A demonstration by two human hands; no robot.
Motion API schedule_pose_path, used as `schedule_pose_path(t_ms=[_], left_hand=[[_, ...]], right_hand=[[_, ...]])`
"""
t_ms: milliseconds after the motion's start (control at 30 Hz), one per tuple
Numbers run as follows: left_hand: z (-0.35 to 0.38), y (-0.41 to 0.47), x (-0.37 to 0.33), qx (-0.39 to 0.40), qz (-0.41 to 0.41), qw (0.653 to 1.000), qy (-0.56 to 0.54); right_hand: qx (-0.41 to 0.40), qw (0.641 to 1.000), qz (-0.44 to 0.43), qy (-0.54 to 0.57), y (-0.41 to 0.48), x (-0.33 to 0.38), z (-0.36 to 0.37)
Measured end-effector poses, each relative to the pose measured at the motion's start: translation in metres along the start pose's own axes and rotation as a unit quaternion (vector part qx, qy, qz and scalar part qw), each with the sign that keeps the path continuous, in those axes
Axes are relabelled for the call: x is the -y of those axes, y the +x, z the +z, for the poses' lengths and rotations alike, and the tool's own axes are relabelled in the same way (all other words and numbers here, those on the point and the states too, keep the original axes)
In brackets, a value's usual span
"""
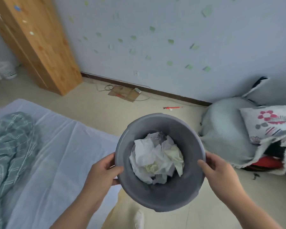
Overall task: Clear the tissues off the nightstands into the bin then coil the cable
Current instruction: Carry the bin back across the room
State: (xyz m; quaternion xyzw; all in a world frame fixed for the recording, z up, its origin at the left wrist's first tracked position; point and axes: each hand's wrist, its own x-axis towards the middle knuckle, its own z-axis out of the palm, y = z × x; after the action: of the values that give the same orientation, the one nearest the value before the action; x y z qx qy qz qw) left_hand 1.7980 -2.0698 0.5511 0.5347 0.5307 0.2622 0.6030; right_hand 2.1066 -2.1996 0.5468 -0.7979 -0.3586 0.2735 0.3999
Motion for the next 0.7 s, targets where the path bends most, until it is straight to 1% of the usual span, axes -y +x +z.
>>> schedule_pose_path(t_ms=[167, 367, 567, 633, 700], left_hand=[[0.010, 0.125, -0.040, 0.065, -0.007, 0.998, 0.004], [0.040, 0.243, -0.098, 0.120, 0.000, 0.993, 0.023], [0.091, 0.364, -0.140, 0.131, -0.005, 0.991, 0.035], [0.108, 0.408, -0.152, 0.123, -0.015, 0.992, 0.028], [0.118, 0.450, -0.163, 0.098, -0.035, 0.994, 0.029]], right_hand=[[-0.044, 0.999, 0.029, -0.011, 0.090, 0.021, 0.008], [-0.093, 0.993, 0.069, 0.000, 0.184, 0.041, -0.009], [-0.116, 0.990, 0.086, 0.001, 0.310, 0.026, -0.017], [-0.105, 0.991, 0.085, 0.009, 0.367, 0.023, -0.015], [-0.073, 0.994, 0.083, 0.016, 0.426, 0.024, -0.012]])
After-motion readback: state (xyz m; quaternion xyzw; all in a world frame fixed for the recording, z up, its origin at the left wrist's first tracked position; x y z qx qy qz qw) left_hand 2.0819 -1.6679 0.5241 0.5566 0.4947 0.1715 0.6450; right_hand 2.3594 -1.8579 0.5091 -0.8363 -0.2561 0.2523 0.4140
